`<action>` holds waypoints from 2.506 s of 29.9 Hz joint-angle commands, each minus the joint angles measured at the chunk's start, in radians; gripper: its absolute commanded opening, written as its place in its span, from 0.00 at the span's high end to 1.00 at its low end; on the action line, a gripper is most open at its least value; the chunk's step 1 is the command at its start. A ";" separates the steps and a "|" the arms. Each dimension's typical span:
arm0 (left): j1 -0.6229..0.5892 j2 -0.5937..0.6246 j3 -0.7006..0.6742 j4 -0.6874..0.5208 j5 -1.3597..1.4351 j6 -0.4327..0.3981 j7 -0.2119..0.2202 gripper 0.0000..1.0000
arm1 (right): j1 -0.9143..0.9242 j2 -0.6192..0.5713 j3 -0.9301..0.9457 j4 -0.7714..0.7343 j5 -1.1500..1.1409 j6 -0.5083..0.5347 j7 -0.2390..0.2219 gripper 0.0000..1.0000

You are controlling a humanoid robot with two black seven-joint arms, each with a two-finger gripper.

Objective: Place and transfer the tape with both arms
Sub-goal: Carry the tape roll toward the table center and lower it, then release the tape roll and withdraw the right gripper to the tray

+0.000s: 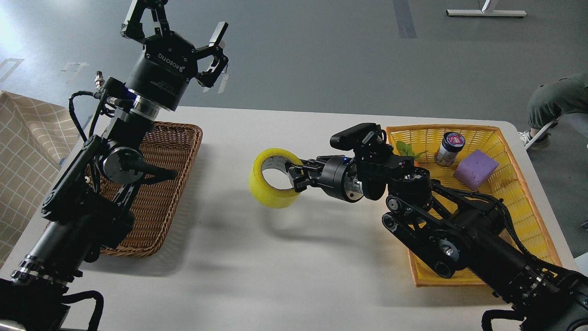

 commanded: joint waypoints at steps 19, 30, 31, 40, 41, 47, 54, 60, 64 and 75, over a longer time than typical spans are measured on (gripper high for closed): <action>0.017 0.027 -0.015 0.000 -0.002 0.000 -0.001 0.02 | -0.075 0.000 0.002 -0.074 0.000 0.000 0.000 0.80; 0.023 0.027 -0.027 0.000 -0.002 0.000 -0.001 0.02 | -0.093 0.000 0.013 -0.074 0.000 0.000 0.002 0.74; 0.023 0.027 -0.027 0.000 -0.002 0.000 -0.001 0.02 | -0.093 0.000 0.013 -0.076 0.000 0.000 0.002 0.70; 0.032 0.030 -0.027 0.000 0.000 0.000 0.000 0.02 | -0.087 0.000 0.014 -0.099 0.000 0.000 0.000 0.08; 0.032 0.033 -0.027 0.000 0.000 0.000 0.002 0.02 | -0.086 0.000 0.022 -0.100 0.000 0.000 0.000 0.06; 0.034 0.044 -0.027 0.000 0.000 0.000 -0.001 0.02 | -0.077 0.000 0.109 -0.103 0.000 0.000 0.000 0.02; 0.036 0.041 -0.027 -0.002 0.000 0.000 -0.001 0.02 | -0.001 0.000 0.261 -0.085 0.000 0.000 0.000 0.02; 0.034 0.039 -0.022 -0.002 0.000 0.000 0.000 0.02 | 0.095 0.000 0.372 -0.001 0.092 0.000 0.003 0.02; 0.032 0.039 -0.019 0.000 0.000 0.000 0.002 0.02 | 0.098 0.000 0.467 0.085 0.164 0.000 0.005 0.00; -0.012 0.105 -0.010 0.009 0.012 0.000 0.012 0.02 | -0.037 0.000 0.718 0.346 0.380 0.000 0.009 0.00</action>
